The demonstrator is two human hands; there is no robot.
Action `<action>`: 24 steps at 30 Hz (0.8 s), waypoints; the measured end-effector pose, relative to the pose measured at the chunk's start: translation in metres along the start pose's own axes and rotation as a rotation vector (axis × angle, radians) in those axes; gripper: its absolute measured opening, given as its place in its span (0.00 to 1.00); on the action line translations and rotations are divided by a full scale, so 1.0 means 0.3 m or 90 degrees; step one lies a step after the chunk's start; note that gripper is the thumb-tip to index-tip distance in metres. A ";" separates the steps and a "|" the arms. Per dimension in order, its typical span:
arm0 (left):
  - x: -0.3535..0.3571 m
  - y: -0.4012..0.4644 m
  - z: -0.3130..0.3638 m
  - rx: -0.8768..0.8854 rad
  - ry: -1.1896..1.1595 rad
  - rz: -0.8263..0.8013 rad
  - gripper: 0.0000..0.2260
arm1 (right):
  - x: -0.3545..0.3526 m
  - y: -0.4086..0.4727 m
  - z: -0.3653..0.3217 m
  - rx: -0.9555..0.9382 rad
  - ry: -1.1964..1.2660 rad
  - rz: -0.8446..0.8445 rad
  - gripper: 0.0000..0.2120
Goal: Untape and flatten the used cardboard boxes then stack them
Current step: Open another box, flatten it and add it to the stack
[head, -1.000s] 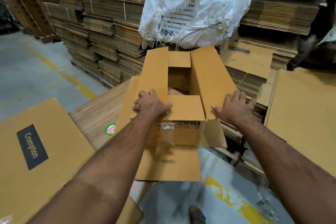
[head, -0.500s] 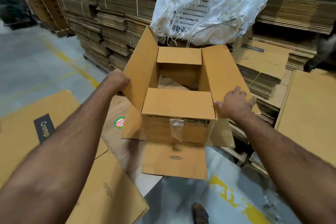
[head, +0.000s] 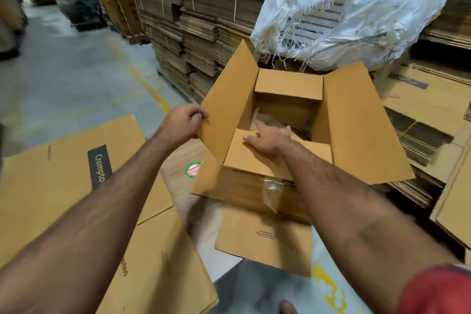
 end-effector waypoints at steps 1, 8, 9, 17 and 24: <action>-0.002 -0.003 -0.009 -0.003 -0.039 -0.025 0.13 | -0.013 0.006 -0.013 0.006 0.007 0.006 0.36; -0.033 -0.012 0.031 0.063 -0.007 -0.170 0.23 | -0.178 -0.088 -0.212 0.033 -0.157 0.119 0.25; -0.030 -0.011 0.049 0.094 0.047 -0.178 0.24 | -0.191 -0.118 -0.240 0.043 -0.176 0.125 0.25; -0.010 -0.021 0.213 0.311 0.360 -0.084 0.25 | -0.098 -0.372 -0.368 -0.066 -0.222 0.184 0.09; 0.015 -0.009 0.370 0.458 0.645 -0.086 0.19 | -0.118 -0.390 -0.302 0.011 -0.009 0.194 0.37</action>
Point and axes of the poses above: each hand's wrist, its own y-axis towards the middle knuckle, its own x-axis out of the palm, z = x × y, the point moved 7 cm from there along y, towards the middle knuckle, and after that the axes turned 15 degrees about y, right-handed, at the moved point
